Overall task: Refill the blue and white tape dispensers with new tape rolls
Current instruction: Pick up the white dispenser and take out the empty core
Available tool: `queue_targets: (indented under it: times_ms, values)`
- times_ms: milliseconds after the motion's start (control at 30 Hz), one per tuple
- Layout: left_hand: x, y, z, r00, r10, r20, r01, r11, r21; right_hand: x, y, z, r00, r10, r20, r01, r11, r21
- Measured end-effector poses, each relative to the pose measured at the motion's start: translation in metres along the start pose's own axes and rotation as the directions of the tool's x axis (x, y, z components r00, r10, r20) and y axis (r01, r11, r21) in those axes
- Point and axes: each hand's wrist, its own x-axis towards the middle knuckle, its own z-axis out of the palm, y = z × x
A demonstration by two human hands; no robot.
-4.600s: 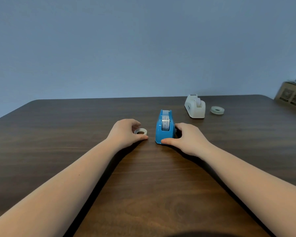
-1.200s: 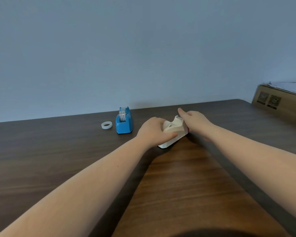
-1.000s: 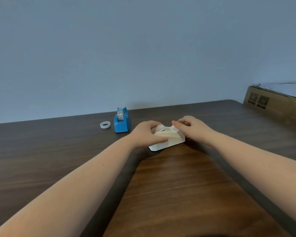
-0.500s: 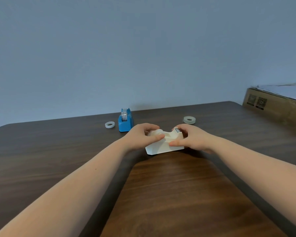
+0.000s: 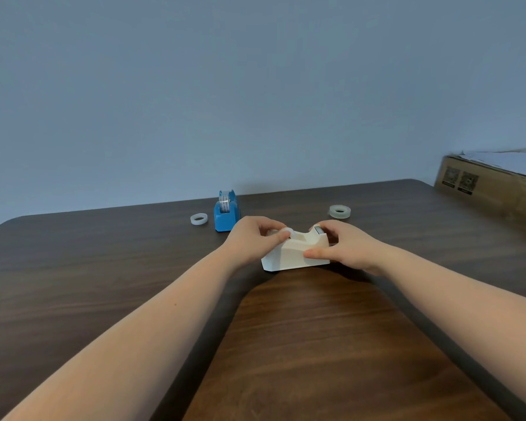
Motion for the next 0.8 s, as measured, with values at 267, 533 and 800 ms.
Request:
queue_targets:
  times_ms: [267,533,800]
  values:
    - [0.001,0.002,0.003,0.997,0.040,-0.063,-0.038,0.999,0.038,-0.003,-0.004,0.002,1.000,0.005,-0.001,-0.005,0.999,0.040]
    - [0.008,0.004,-0.001,0.988,0.153,-0.028,-0.141,0.957,0.252,-0.002,-0.004,0.001,1.000,0.017,0.008,-0.017,1.000,0.023]
    - [0.013,0.012,-0.001,0.967,0.245,0.076,-0.246,0.806,0.539,-0.003,-0.004,0.002,1.000,0.023,0.006,-0.023,0.999,0.033]
